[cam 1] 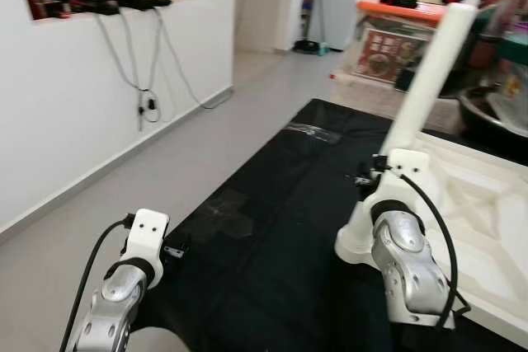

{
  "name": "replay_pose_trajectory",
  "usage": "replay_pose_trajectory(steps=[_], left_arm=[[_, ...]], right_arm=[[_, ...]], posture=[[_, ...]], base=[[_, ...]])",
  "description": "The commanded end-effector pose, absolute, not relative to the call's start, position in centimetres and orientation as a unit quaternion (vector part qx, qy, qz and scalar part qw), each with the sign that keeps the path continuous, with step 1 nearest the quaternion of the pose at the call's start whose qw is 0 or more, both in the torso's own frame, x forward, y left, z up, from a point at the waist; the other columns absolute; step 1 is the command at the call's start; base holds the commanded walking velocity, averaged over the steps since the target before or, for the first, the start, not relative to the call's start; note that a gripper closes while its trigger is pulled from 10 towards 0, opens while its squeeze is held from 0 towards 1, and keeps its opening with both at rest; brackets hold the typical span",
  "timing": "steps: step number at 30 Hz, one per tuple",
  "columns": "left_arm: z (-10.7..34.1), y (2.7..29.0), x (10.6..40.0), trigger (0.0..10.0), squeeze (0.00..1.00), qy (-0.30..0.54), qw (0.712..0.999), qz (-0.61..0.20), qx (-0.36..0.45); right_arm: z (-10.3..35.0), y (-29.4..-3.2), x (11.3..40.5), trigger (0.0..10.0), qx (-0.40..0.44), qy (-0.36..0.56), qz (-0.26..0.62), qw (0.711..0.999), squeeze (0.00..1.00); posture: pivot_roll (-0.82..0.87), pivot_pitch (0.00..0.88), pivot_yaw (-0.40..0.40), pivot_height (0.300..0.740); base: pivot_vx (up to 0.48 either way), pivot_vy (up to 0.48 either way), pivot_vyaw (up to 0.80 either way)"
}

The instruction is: Building children table

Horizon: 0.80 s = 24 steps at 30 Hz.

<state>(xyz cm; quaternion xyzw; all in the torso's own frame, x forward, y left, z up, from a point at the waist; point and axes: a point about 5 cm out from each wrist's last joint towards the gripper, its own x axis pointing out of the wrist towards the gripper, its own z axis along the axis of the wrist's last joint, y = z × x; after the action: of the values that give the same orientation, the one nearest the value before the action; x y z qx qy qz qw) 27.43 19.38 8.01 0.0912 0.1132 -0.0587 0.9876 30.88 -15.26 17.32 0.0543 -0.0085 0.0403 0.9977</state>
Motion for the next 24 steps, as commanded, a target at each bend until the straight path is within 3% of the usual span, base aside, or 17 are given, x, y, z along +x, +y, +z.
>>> replay_pose_trajectory(steps=[1,2,4,5,6,8,9,10,12,13,14,15,17,20,21,22,24], left_arm=[[8.0,18.9,27.4,10.0,0.00,0.112,0.987,-0.065,0.091],[8.0,18.9,27.4,10.0,0.00,0.112,0.987,-0.065,0.091],[8.1,19.2,27.6,10.0,0.00,0.111,0.988,-0.063,0.092],[8.1,19.3,27.6,10.0,0.00,0.111,0.988,-0.062,0.093],[8.1,19.3,27.6,10.0,0.00,0.111,0.988,-0.062,0.093],[8.1,19.5,27.8,10.0,0.00,0.110,0.988,-0.059,0.095],[8.1,19.5,27.8,10.0,0.00,0.110,0.988,-0.059,0.095],[8.4,19.3,27.9,10.0,0.00,0.105,0.988,-0.059,0.093],[8.4,19.2,27.9,10.0,0.00,0.104,0.989,-0.060,0.091],[8.3,19.2,27.8,10.0,0.00,0.105,0.988,-0.057,0.093],[8.3,19.2,27.8,10.0,0.00,0.105,0.988,-0.057,0.093],[8.3,19.3,27.7,10.0,0.00,0.106,0.988,-0.055,0.094],[8.5,19.6,27.5,10.0,0.00,0.104,0.989,-0.051,0.092],[8.3,20.2,27.2,10.0,0.00,0.109,0.988,-0.045,0.097],[8.1,20.4,27.0,10.0,0.00,0.112,0.988,-0.044,0.100],[7.9,20.6,26.9,10.0,0.00,0.114,0.987,-0.043,0.101],[7.9,20.6,26.9,10.0,0.00,0.115,0.987,-0.043,0.101]], right_arm=[[17.4,-11.9,31.1,10.0,0.096,0.003,0.178,0.979,1.00],[17.4,-11.9,31.1,10.0,0.096,0.003,0.178,0.979,1.00],[18.6,-10.3,30.7,10.0,0.071,-0.002,0.328,0.942,1.00],[18.9,-10.2,30.5,10.0,0.051,-0.010,0.361,0.931,0.00],[18.9,-10.2,30.5,10.0,0.051,-0.010,0.361,0.931,0.00],[19.7,-9.7,30.1,10.0,0.011,-0.037,0.469,0.882,0.00],[19.7,-9.7,30.1,10.0,0.011,-0.037,0.469,0.882,0.00],[20.1,-8.7,28.9,10.0,-0.001,-0.045,0.571,0.820,0.00],[20.2,-8.4,28.6,10.0,0.000,-0.044,0.594,0.803,0.00],[19.8,-7.8,27.9,3.6,-0.006,-0.046,0.627,0.778,0.00],[19.8,-7.8,27.9,3.6,-0.006,-0.046,0.627,0.778,0.00],[19.6,-7.7,27.6,0.7,-0.005,-0.048,0.641,0.766,0.00],[19.7,-7.6,27.1,0.0,0.017,-0.043,0.658,0.752,0.00],[19.1,-7.9,26.9,0.0,0.023,-0.032,0.649,0.760,0.00],[18.0,-8.2,29.0,0.0,0.018,-0.011,0.547,0.837,0.00],[17.2,-8.5,30.3,0.0,0.012,0.006,0.472,0.881,0.00],[16.7,-8.7,31.1,0.0,0.008,0.017,0.424,0.905,0.00]], posture=[[0.07,0.000,-0.055,0.740],[0.07,0.000,-0.055,0.740],[0.07,0.000,-0.056,0.740],[0.07,0.000,-0.056,0.740],[0.07,0.000,-0.056,0.740],[0.09,0.000,-0.072,0.740],[0.09,0.000,-0.072,0.740],[0.10,0.000,-0.074,0.740],[0.10,0.000,-0.074,0.740],[0.12,0.000,-0.089,0.740],[0.12,0.000,-0.089,0.740],[0.12,0.000,-0.090,0.740],[0.13,0.000,-0.090,0.740],[0.12,0.000,-0.084,0.740],[0.10,0.000,-0.077,0.740],[0.10,0.000,-0.076,0.740],[0.10,0.000,-0.076,0.740]], base=[[0.000,0.000,0.00],[0.000,0.000,0.00],[0.000,0.000,0.00],[0.000,0.000,0.00],[0.000,0.000,0.00],[0.000,0.000,0.00],[0.000,0.000,0.00],[0.000,0.000,0.00],[0.000,0.000,0.00],[0.000,0.000,0.00],[0.000,0.000,0.00],[0.000,0.000,0.00],[0.000,0.000,0.00],[0.000,0.000,0.00],[0.000,0.000,0.00],[0.000,0.000,0.00],[0.000,0.000,0.00]])
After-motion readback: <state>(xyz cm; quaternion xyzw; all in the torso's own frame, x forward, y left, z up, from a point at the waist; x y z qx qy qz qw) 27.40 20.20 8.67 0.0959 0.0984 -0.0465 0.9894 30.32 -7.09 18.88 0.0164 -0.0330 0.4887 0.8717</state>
